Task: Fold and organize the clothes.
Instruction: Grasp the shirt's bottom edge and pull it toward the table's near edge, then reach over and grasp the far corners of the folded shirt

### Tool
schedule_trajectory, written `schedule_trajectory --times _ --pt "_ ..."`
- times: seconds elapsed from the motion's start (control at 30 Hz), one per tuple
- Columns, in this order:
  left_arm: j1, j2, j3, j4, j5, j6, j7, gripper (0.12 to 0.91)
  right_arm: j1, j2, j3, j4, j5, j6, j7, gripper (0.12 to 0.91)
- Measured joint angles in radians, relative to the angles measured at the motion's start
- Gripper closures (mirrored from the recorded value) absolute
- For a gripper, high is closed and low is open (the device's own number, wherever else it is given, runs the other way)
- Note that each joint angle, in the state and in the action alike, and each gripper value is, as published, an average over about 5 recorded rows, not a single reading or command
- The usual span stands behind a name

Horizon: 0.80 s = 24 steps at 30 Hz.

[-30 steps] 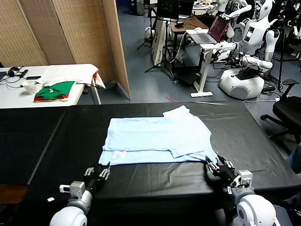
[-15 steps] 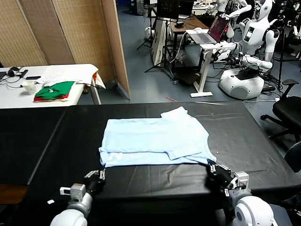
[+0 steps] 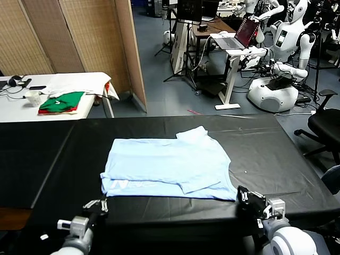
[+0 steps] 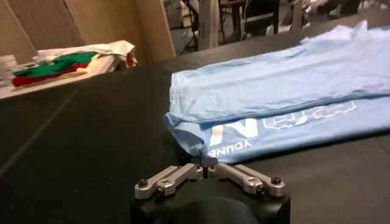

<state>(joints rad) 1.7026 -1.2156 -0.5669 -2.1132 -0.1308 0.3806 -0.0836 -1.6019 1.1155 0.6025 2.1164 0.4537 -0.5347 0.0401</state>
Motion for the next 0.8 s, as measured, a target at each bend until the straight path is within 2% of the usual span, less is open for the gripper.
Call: schedule_trajectory --times 0.07,0.13,0.33,0.43,0.5,0.57,0.67,0.8 --pt "0.034 -0.005 -0.006 -0.021 0.017 -0.001 -0.001 0.864 -0.017 0.007 0.003 0.02 0.0 -0.002 0.004 0.821" --pt "0.065 -0.009 -0.012 -0.041 0.031 -0.001 -0.003 0.81 -0.03 0.013 0.004 0.04 0.0 -0.003 0.006 0.71" --pt "0.118 -0.009 -0.036 -0.089 0.049 0.005 -0.014 0.455 -0.032 0.022 0.003 0.098 0.011 -0.015 0.013 0.333" --pt "0.12 -0.007 -0.049 -0.099 0.063 0.01 -0.018 0.271 -0.015 0.02 0.002 0.117 0.032 -0.023 0.021 0.182" --pt "0.118 -0.006 -0.058 -0.104 0.078 0.014 -0.02 0.178 0.01 0.019 -0.002 0.119 0.04 -0.027 0.025 0.14" --pt "0.115 -0.005 -0.067 -0.111 0.086 0.014 -0.023 0.137 0.05 0.019 -0.012 0.11 0.039 -0.038 0.029 0.123" --pt "0.099 -0.003 -0.078 -0.114 0.059 -0.001 -0.038 0.125 0.134 0.018 -0.035 0.079 0.035 -0.066 0.04 0.119" --pt "0.038 -0.004 -0.076 -0.096 -0.041 -0.017 -0.064 0.123 0.26 0.004 -0.083 0.013 0.042 -0.112 0.066 0.118"
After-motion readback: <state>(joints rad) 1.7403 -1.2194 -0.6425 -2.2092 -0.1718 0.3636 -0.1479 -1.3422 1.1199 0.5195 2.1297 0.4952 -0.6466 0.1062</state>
